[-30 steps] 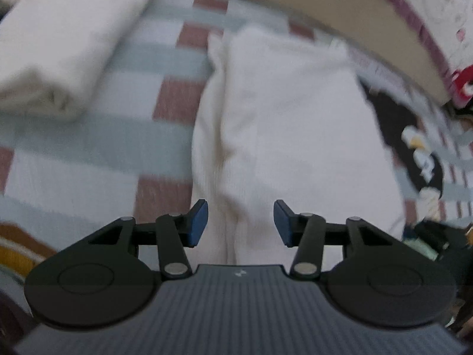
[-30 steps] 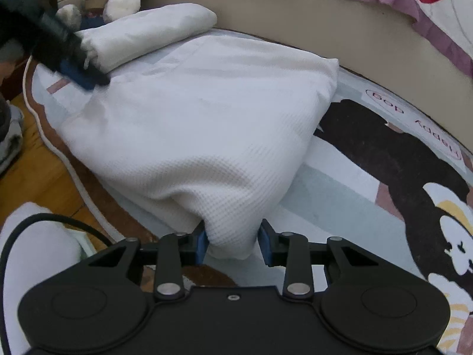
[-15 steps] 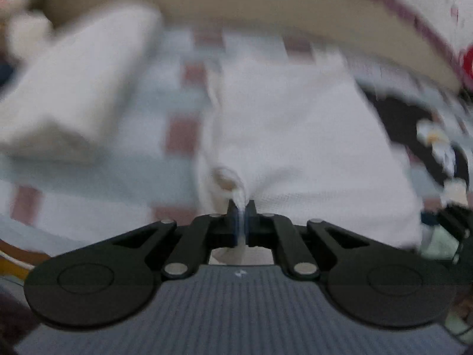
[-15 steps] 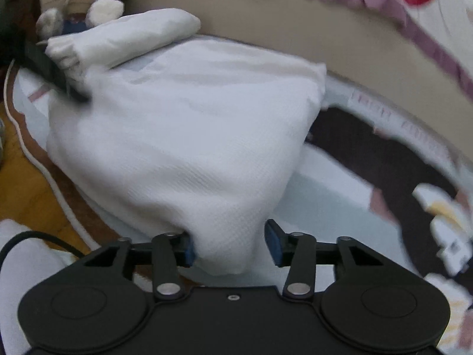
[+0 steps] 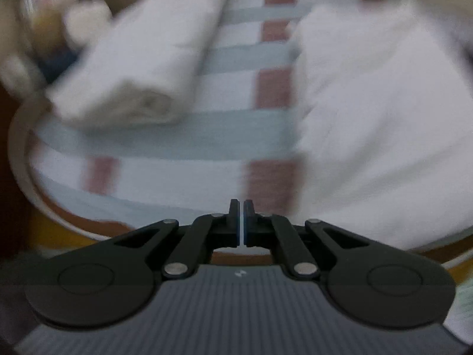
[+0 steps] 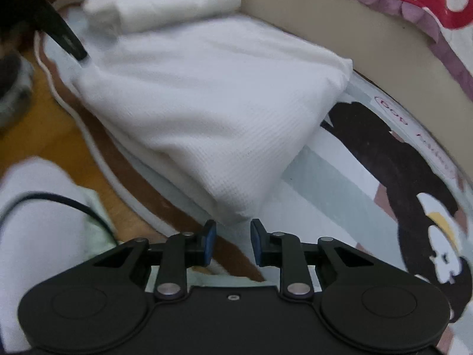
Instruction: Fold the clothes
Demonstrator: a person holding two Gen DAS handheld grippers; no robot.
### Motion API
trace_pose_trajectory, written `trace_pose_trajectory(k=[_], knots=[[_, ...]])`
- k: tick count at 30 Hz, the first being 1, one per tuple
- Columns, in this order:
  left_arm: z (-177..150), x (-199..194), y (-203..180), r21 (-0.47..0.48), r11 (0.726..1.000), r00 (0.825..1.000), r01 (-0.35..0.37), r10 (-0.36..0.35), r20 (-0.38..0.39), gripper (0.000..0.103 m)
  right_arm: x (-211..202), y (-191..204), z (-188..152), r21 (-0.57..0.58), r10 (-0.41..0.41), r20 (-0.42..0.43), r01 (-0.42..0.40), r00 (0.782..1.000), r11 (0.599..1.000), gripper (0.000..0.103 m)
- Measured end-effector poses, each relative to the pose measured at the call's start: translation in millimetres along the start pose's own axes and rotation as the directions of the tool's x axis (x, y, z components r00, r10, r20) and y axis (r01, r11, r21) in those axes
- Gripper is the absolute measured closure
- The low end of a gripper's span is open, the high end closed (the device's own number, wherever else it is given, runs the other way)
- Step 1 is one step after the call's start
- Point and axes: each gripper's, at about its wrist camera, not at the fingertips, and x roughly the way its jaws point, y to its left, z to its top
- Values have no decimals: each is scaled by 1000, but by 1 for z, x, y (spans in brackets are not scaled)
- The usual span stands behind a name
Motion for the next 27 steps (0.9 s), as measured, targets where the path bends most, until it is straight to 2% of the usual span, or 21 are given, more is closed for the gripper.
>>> trace_pose_trajectory(k=[1, 3, 4, 5, 7, 10, 12, 13, 17, 19, 21, 23, 25, 27], knots=[[3, -7, 4, -43, 995, 995, 92, -90, 39, 100, -5, -2, 0, 11, 20, 4, -20, 1000, 1000, 71], [6, -15, 4, -71, 974, 973, 213, -205, 108, 99, -17, -12, 4, 76, 73, 55, -78, 996, 994, 69], [7, -13, -1, -70, 967, 966, 244, -237, 104, 99, -23, -20, 7, 122, 102, 98, -114, 990, 986, 67], [8, -10, -6, -69, 959, 958, 276, -268, 99, 99, -28, -26, 10, 162, 123, 141, -146, 982, 976, 60], [10, -2, -16, -71, 943, 945, 324, -319, 77, 98, -25, -26, 15, 167, 106, 176, -136, 979, 977, 44], [6, 29, -24, -108, 955, 957, 277, -284, -59, 95, -9, -19, 24, 152, 79, 178, -107, 981, 983, 44], [4, 43, -15, -153, 954, 956, 257, -273, -102, 95, 12, -12, 22, 129, 49, 96, -61, 994, 990, 44], [3, 48, -11, -176, 953, 956, 249, -271, -116, 95, 20, -8, 20, 121, 35, 54, -41, 998, 992, 44], [-5, 50, 8, -273, 934, 956, 232, -271, -116, 95, 29, -13, 3, 167, 101, -74, -88, 992, 982, 44], [-6, 49, 14, -307, 924, 955, 228, -274, -117, 95, 26, -11, -6, 135, 74, -104, -60, 992, 989, 44], [-5, 49, 15, -314, 923, 955, 221, -270, -125, 95, 15, -17, -6, 149, 110, -73, -99, 991, 984, 44], [-3, 49, 16, -322, 923, 955, 212, -266, -132, 95, 2, -30, -1, 211, 165, -5, -161, 986, 964, 44], [-1, 47, 17, -315, 927, 956, 203, -257, -140, 95, -11, -46, 6, 288, 214, 81, -228, 974, 930, 41], [-1, 43, 17, -306, 931, 957, 198, -252, -147, 95, -9, -63, 14, 390, 227, 137, -263, 964, 882, 40]])
